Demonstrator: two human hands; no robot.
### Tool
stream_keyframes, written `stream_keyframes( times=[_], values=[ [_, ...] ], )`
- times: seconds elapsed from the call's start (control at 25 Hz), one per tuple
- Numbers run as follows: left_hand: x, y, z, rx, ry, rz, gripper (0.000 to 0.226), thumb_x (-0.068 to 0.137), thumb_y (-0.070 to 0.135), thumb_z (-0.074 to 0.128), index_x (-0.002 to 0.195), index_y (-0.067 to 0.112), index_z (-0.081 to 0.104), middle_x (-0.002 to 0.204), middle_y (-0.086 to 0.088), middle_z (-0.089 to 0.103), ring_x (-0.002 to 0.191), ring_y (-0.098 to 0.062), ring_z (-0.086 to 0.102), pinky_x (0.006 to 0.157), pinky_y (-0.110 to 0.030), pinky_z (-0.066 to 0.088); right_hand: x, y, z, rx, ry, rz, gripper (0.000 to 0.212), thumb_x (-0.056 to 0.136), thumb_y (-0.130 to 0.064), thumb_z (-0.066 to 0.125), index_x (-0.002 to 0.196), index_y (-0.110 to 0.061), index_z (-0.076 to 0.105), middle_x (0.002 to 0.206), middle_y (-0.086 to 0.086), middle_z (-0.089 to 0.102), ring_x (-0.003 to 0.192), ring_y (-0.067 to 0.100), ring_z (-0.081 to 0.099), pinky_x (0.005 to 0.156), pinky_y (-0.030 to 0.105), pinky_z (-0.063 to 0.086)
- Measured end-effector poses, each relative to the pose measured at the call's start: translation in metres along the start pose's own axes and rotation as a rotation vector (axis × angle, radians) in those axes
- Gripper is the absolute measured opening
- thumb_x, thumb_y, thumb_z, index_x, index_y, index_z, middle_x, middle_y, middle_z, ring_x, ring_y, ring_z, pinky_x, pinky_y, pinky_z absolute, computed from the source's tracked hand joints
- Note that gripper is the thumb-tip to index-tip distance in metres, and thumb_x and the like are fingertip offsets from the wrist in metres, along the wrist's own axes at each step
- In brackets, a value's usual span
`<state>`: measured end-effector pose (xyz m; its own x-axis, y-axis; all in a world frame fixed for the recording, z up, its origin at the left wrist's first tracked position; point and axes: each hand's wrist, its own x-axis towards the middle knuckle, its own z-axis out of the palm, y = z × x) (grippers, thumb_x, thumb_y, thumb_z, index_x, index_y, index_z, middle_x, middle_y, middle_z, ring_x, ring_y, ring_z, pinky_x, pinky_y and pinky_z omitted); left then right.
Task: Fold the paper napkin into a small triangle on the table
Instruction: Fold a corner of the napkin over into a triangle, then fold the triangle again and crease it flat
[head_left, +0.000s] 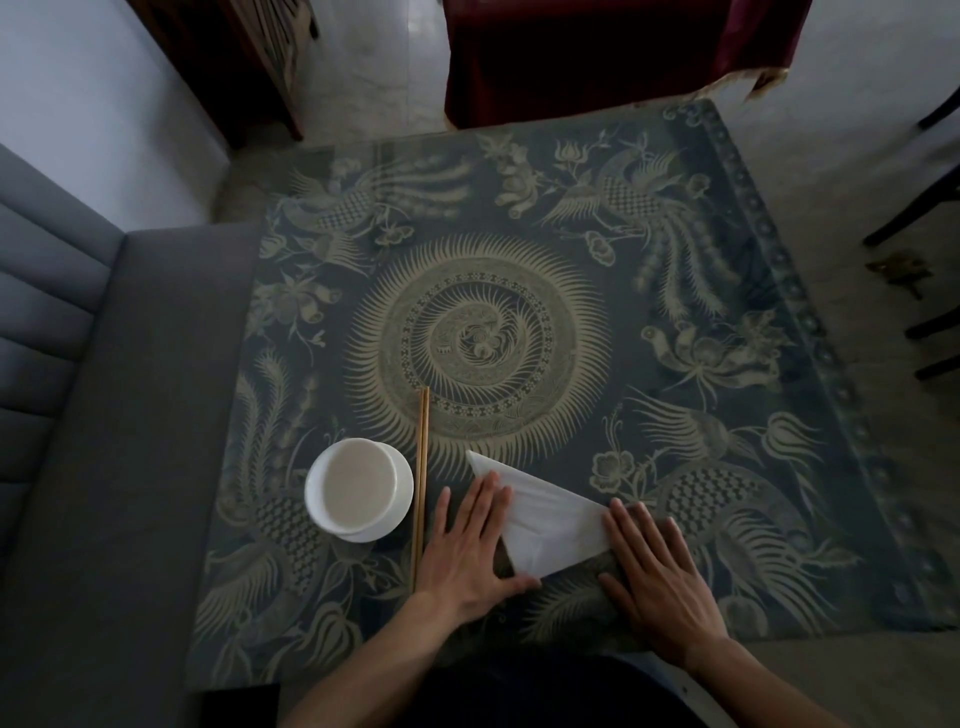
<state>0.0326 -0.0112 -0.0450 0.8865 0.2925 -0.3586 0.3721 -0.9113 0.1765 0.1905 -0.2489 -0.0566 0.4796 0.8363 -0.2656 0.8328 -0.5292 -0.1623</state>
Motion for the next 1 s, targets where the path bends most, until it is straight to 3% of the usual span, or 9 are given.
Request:
stream_keyframes(
  times=[0.12, 0.24, 0.36, 0.44, 0.72, 0.88, 1.0],
  values=[
    [0.0, 0.001, -0.004, -0.011, 0.024, -0.003, 0.116, 0.075, 0.092, 0.031, 0.156, 0.014, 0.004, 0.164, -0.007, -0.006, 0.15, -0.023, -0.004, 0.116, -0.055, -0.002, 0.0, -0.003, 0.001, -0.006, -0.003, 0.001, 0.071, 0.1, -0.057, 0.018, 0.154, -0.012, 0.026, 0.163, 0.006, 0.02, 0.149, 0.027, 0.017, 0.115, 0.054, 0.016],
    [0.006, -0.001, -0.011, -0.038, 0.103, 0.001, 0.101, 0.086, 0.083, 0.028, 0.156, 0.017, -0.001, 0.164, -0.004, -0.011, 0.149, -0.024, -0.012, 0.117, -0.053, -0.008, 0.005, -0.007, -0.001, -0.001, 0.054, -0.033, 0.069, 0.101, -0.055, 0.02, 0.152, -0.009, 0.028, 0.162, 0.009, 0.022, 0.149, 0.026, 0.016, 0.115, 0.054, 0.017],
    [0.025, -0.01, -0.024, -0.051, 0.204, -0.051, 0.072, 0.099, 0.056, 0.038, 0.155, 0.015, 0.017, 0.161, -0.01, 0.018, 0.146, -0.03, 0.018, 0.117, -0.05, 0.01, 0.02, -0.017, -0.005, -0.003, 0.098, -0.171, 0.065, 0.102, -0.052, 0.022, 0.15, -0.009, 0.034, 0.159, 0.01, 0.028, 0.148, 0.026, 0.017, 0.114, 0.049, 0.021],
    [0.042, -0.017, -0.038, -0.072, 0.237, -0.099, 0.062, 0.097, 0.043, 0.051, 0.149, 0.014, 0.032, 0.147, -0.01, 0.041, 0.13, -0.028, 0.043, 0.11, -0.045, 0.028, 0.031, -0.023, -0.004, -0.014, 0.084, -0.258, 0.064, 0.1, -0.051, 0.033, 0.15, -0.011, 0.037, 0.157, 0.01, 0.032, 0.147, 0.027, 0.021, 0.113, 0.048, 0.021],
    [0.075, -0.029, -0.072, -0.064, 0.085, -0.174, 0.039, 0.087, 0.039, 0.058, 0.125, 0.029, 0.054, 0.118, 0.003, 0.056, 0.114, -0.022, 0.046, 0.093, -0.039, 0.038, 0.041, -0.023, -0.006, -0.034, 0.005, -0.327, 0.067, 0.094, -0.052, 0.042, 0.151, -0.018, 0.035, 0.158, 0.007, 0.031, 0.145, 0.027, 0.028, 0.112, 0.045, 0.018],
    [0.082, -0.028, -0.076, -0.111, 0.031, -0.2, 0.02, 0.083, 0.038, 0.062, 0.099, 0.027, 0.059, 0.109, 0.003, 0.047, 0.106, -0.019, 0.042, 0.087, -0.036, 0.037, 0.04, -0.023, -0.008, -0.041, -0.007, -0.323, 0.065, 0.094, -0.051, 0.043, 0.151, -0.019, 0.037, 0.157, 0.007, 0.033, 0.144, 0.028, 0.03, 0.113, 0.045, 0.017],
    [0.083, -0.028, -0.075, -0.134, 0.0, -0.173, 0.015, 0.082, 0.036, 0.064, 0.091, 0.027, 0.058, 0.108, 0.002, 0.047, 0.103, -0.019, 0.042, 0.087, -0.037, 0.039, 0.039, -0.025, -0.011, -0.043, -0.004, -0.319, 0.064, 0.094, -0.05, 0.042, 0.15, -0.019, 0.039, 0.156, 0.007, 0.034, 0.143, 0.028, 0.031, 0.113, 0.046, 0.015]
  ],
)
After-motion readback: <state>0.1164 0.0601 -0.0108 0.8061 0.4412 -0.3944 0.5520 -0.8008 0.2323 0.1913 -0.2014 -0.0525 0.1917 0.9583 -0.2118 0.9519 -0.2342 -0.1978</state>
